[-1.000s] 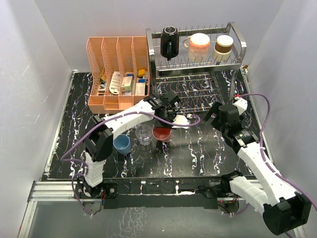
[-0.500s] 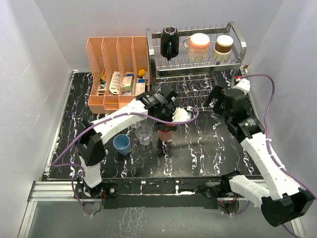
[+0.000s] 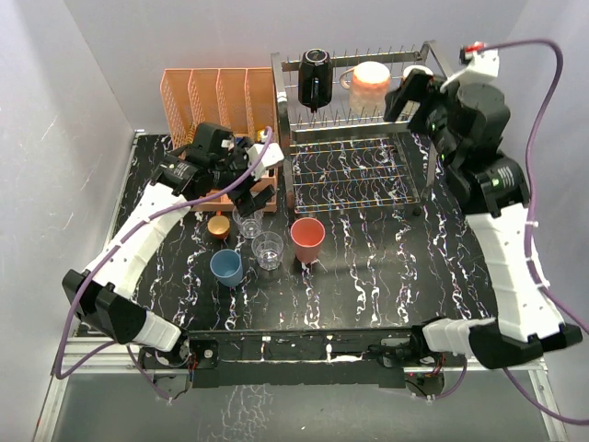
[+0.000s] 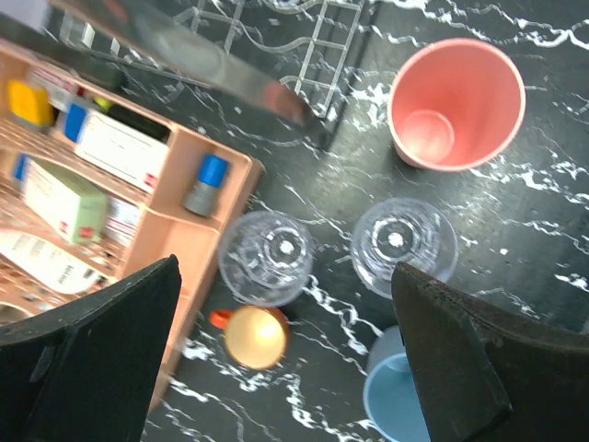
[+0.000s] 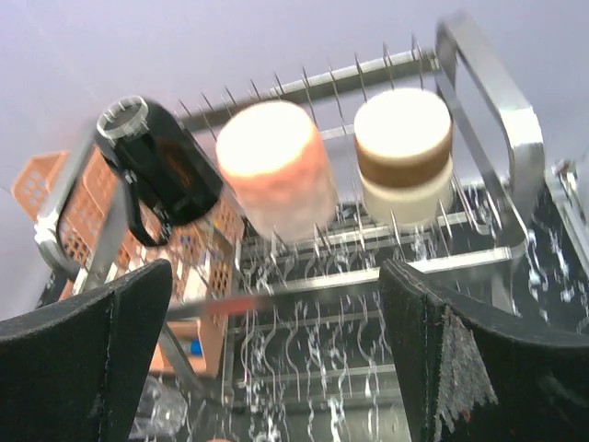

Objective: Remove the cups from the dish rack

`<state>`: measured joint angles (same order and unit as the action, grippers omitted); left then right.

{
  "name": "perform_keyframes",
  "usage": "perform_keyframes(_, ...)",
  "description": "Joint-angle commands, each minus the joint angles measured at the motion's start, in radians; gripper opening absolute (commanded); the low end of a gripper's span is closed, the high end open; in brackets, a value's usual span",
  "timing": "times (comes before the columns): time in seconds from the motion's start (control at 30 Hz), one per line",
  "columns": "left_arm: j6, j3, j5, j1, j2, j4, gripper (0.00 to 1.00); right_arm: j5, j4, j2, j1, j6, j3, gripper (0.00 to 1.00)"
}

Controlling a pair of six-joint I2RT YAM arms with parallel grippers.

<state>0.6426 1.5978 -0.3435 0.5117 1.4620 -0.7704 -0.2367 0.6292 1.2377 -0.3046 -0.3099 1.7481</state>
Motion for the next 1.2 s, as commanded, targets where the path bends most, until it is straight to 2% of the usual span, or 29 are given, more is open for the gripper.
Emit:
perform_keyframes(0.0, -0.106, -0.101, -0.093, -0.022, -0.078, 0.017, 0.96, 0.054, 0.052, 0.169, 0.001, 0.105, 0.233, 0.98)
perform_keyframes(0.17, -0.133, -0.161, -0.057, -0.023, -0.116, 0.041, 0.96, 0.118, 0.093, 0.344, 0.001, 0.111, 0.475, 0.98)
perform_keyframes(0.3, -0.142, -0.188, -0.058, -0.023, -0.146, 0.05, 0.96, 0.105, 0.092, 0.421, 0.002, 0.118, 0.553, 0.98)
perform_keyframes(0.63, -0.142, -0.236, -0.058, -0.023, -0.194, 0.077, 0.96, 0.121, 0.074, 0.551, 0.002, 0.133, 0.581, 0.98)
perform_keyframes(0.93, -0.146, -0.251, -0.077, -0.023, -0.218, 0.091, 0.97, 0.024, 0.036, 0.545, 0.002, 0.181, 0.507, 0.98)
perform_keyframes(1.17, -0.181, -0.242, -0.102, -0.022, -0.219, 0.109, 0.97, 0.027, 0.02, 0.574, -0.004, 0.216, 0.485, 0.98)
